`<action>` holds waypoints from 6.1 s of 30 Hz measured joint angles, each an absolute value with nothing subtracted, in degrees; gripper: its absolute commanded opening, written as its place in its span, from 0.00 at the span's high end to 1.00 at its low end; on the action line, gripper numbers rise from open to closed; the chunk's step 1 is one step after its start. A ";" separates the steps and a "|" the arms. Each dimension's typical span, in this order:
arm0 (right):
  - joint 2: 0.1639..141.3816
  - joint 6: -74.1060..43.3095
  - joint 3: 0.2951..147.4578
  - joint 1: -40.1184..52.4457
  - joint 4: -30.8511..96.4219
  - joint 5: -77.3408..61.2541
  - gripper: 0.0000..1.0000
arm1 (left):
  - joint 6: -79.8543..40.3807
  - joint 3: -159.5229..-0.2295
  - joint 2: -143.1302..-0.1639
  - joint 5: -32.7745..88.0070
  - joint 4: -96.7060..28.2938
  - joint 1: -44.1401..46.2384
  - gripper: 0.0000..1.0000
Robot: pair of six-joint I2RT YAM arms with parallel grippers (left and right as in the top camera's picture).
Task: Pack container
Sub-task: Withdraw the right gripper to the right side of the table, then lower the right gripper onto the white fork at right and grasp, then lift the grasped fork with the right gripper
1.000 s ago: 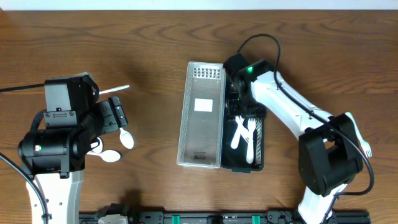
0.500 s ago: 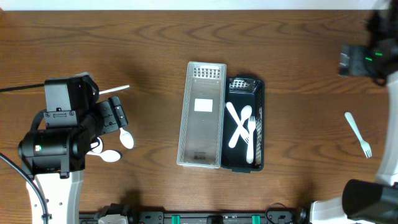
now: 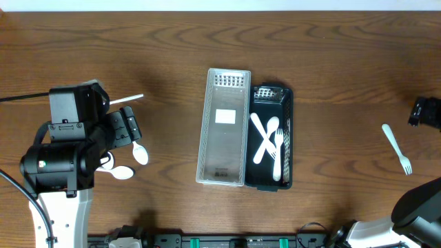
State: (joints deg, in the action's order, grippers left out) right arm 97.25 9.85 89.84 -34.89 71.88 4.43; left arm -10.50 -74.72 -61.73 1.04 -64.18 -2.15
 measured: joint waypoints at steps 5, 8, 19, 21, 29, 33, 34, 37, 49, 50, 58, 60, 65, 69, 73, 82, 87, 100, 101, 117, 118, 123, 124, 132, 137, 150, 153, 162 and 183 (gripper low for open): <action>97.21 10.11 89.06 -34.68 73.89 -0.19 0.08 | -10.50 -74.72 -61.73 1.06 -64.03 -2.15 0.14; 96.42 8.78 89.03 -33.71 77.10 -1.30 0.09 | -10.50 -74.72 -61.73 1.04 -63.99 -2.15 0.14; 74.43 3.99 81.67 -19.18 86.85 -7.60 0.01 | -10.50 -74.72 -64.40 1.04 -64.31 -2.15 0.14; 70.74 2.20 78.35 -15.20 87.57 -9.37 0.01 | -10.50 -74.72 -65.01 1.06 -64.34 -2.15 0.14; 57.98 -9.39 64.20 -2.31 83.68 -10.00 0.01 | -10.50 -74.72 -64.82 1.06 -63.31 -2.15 0.14; 55.24 -16.60 58.63 -2.50 78.81 -6.09 0.01 | -10.50 -74.72 -64.79 1.06 -63.24 -2.15 0.14; 55.29 -17.65 58.11 -2.81 77.45 -5.69 0.01 | -10.50 -74.72 -64.77 1.06 -63.26 -2.15 0.14; 56.53 -19.35 57.23 -4.80 71.05 -4.29 0.01 | -10.50 -74.72 -64.77 1.06 -63.61 -2.15 0.14; 72.86 0.86 57.21 -25.52 55.88 4.62 0.04 | -10.50 -74.72 -64.73 1.06 -63.64 -2.15 0.14; 74.74 3.88 57.19 -27.51 54.70 5.21 0.03 | -10.50 -74.72 -64.71 1.06 -63.61 -2.15 0.14; 86.19 17.45 57.19 -34.04 48.07 4.93 0.02 | -10.48 -74.72 -64.73 1.06 -63.68 -2.15 0.14; 88.79 20.05 57.19 -34.09 47.86 4.67 0.01 | -10.50 -74.72 -64.71 1.06 -63.68 -2.15 0.14; 92.90 27.44 57.14 -34.13 46.39 6.81 0.01 | -10.50 -74.72 -64.71 1.06 -64.03 -2.15 0.14; 93.12 34.13 57.14 -34.28 43.62 8.95 0.01 | -10.50 -74.72 -64.73 1.04 -64.07 -2.15 0.14; 93.86 39.64 57.14 -34.89 43.20 9.28 0.01 | -10.50 -74.72 -64.73 1.06 -64.05 -2.15 0.14; 100.47 44.62 57.14 -36.88 41.78 9.13 0.01 | -10.50 -74.72 -64.73 1.06 -64.05 -2.15 0.14; 101.67 45.93 57.19 -38.63 41.60 7.64 0.01 | -10.50 -74.72 -64.73 1.06 -64.05 -2.15 0.14; 102.50 47.66 57.58 -41.50 40.21 2.15 0.10 | -10.50 -74.72 -64.73 1.06 -64.05 -2.15 0.14; 102.54 47.68 57.58 -41.87 40.21 1.45 0.11 | -10.50 -74.72 -64.73 1.06 -64.05 -2.15 0.14; 102.94 47.53 57.58 -43.24 40.14 -2.68 0.36 | -10.50 -74.72 -64.71 1.06 -64.05 -2.15 0.14; 102.98 47.31 57.58 -43.24 40.12 -2.92 0.40 | -10.50 -74.72 -64.71 1.06 -64.05 -2.15 0.14; 103.00 45.74 57.58 -43.24 39.81 -3.31 0.50 | -10.50 -74.72 -64.73 1.06 -64.07 -2.15 0.14; 103.02 45.17 57.58 -43.24 39.75 -3.33 0.50 | -10.50 -74.72 -64.73 1.06 -64.05 -2.15 0.14; 103.02 42.63 57.65 -43.24 40.66 -3.22 0.49 | -10.50 -74.72 -64.73 1.06 -64.07 -2.15 0.14; 103.02 41.25 57.71 -43.24 41.52 -2.98 0.55 | -10.50 -74.72 -64.71 1.06 -64.07 -2.15 0.14; 103.02 39.72 57.91 -43.29 42.35 -2.63 0.78 | -10.50 -74.72 -64.73 1.06 -64.10 -2.15 0.14; 103.02 39.68 57.93 -43.29 42.33 -2.63 0.82 | -10.50 -74.72 -64.73 1.06 -64.10 -2.15 0.14; 103.02 35.00 57.93 -43.29 41.69 -2.83 0.99 | -10.50 -74.72 -64.73 1.06 -64.10 -2.15 0.14; 100.03 2.07 72.64 -25.63 60.64 -3.05 0.99 | -10.46 -74.72 -64.71 1.06 -64.14 -2.15 0.14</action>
